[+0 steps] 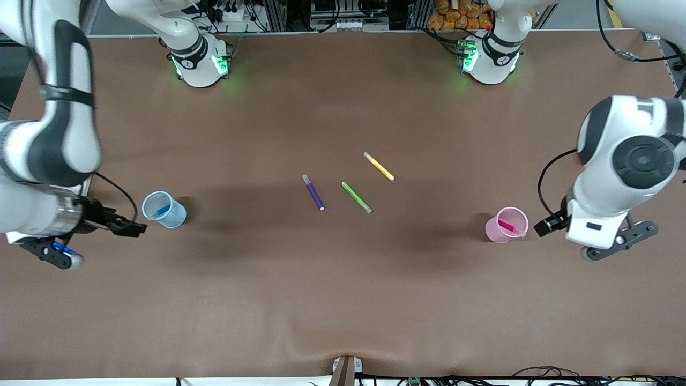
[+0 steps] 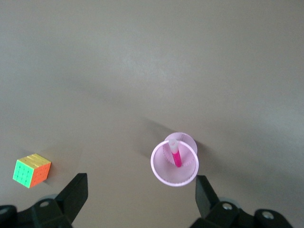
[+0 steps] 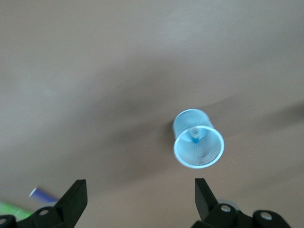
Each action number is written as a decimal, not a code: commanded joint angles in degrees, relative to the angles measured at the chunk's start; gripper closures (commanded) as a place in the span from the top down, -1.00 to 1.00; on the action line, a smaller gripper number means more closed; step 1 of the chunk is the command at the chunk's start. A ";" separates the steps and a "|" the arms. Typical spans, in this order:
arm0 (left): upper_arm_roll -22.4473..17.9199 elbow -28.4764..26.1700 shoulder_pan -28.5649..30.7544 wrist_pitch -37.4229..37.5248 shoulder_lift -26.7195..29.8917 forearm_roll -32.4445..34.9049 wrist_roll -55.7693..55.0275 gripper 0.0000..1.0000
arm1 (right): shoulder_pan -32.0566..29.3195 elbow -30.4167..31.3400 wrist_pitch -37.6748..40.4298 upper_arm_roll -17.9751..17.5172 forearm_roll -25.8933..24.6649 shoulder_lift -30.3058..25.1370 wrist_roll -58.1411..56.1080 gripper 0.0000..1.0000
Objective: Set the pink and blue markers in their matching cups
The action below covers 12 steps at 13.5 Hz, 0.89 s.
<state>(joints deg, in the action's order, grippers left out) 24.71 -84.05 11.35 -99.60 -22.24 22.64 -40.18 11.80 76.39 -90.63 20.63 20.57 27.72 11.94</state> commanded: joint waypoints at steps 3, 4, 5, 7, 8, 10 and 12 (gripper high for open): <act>0.61 3.37 1.30 5.63 3.86 -5.75 7.39 1.00 | -6.18 -11.76 10.71 -1.03 0.49 0.58 -14.66 1.00; 0.52 3.37 2.08 6.42 5.27 -8.29 8.35 1.00 | -5.13 -14.31 13.17 -1.38 -5.48 0.58 -14.84 1.00; 0.61 3.37 3.48 7.21 6.32 -11.62 10.01 1.00 | -3.82 -15.21 15.03 -1.64 -7.02 -0.20 -15.02 1.00; 0.61 3.37 6.47 8.88 8.70 -17.34 15.37 1.00 | -3.54 -14.78 15.66 -1.82 -7.55 -3.19 -17.99 1.00; 0.52 3.37 7.97 10.55 9.75 -18.67 16.96 1.00 | -1.63 -14.86 16.62 -1.56 -10.52 -3.46 -18.97 1.00; 0.87 3.71 8.60 13.36 10.29 -18.86 19.60 1.00 | 3.48 -13.82 17.86 -1.29 -18.27 -5.82 -18.36 1.00; 0.52 4.07 8.16 13.99 13.18 -18.86 19.88 1.00 | 2.36 -7.52 14.54 -1.21 -18.02 -11.17 -18.45 1.00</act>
<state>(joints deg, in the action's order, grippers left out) 24.84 -80.04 19.69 -87.12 -11.98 4.57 -21.14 14.64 61.96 -73.54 19.21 3.99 22.74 -5.74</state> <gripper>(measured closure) 0.000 0.000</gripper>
